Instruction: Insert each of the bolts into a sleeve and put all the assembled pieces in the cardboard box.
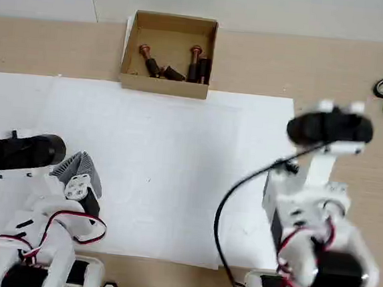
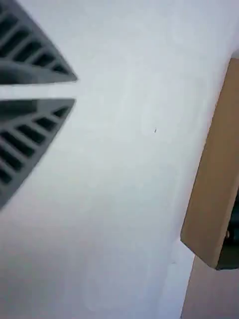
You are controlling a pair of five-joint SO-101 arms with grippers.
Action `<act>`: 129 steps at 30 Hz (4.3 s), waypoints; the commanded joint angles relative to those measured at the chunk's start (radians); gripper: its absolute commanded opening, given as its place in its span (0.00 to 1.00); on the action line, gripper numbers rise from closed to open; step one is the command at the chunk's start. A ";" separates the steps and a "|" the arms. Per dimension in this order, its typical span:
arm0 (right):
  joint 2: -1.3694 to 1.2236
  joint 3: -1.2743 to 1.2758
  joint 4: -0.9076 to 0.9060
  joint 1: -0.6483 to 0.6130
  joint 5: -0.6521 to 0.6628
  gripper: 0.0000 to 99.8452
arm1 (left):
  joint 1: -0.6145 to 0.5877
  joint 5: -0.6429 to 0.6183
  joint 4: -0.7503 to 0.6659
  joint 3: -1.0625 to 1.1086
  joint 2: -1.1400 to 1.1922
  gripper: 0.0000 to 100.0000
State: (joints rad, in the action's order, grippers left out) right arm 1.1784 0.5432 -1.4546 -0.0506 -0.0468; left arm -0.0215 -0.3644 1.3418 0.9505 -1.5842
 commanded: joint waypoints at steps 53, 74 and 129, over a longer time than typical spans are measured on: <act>0.636 1.065 0.288 0.010 0.123 0.00 | -0.008 0.270 -0.192 0.584 0.002 0.01; 0.636 1.065 0.288 0.010 0.120 0.00 | -0.008 0.269 -0.186 0.584 0.002 0.01; 0.636 1.065 0.288 0.008 0.120 0.00 | -0.006 0.270 -0.186 0.584 0.002 0.01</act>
State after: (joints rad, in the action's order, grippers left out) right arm 1.7998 1.6141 -1.1600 -0.0506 0.0683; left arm -0.0215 -0.0974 1.1730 1.5397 -1.5766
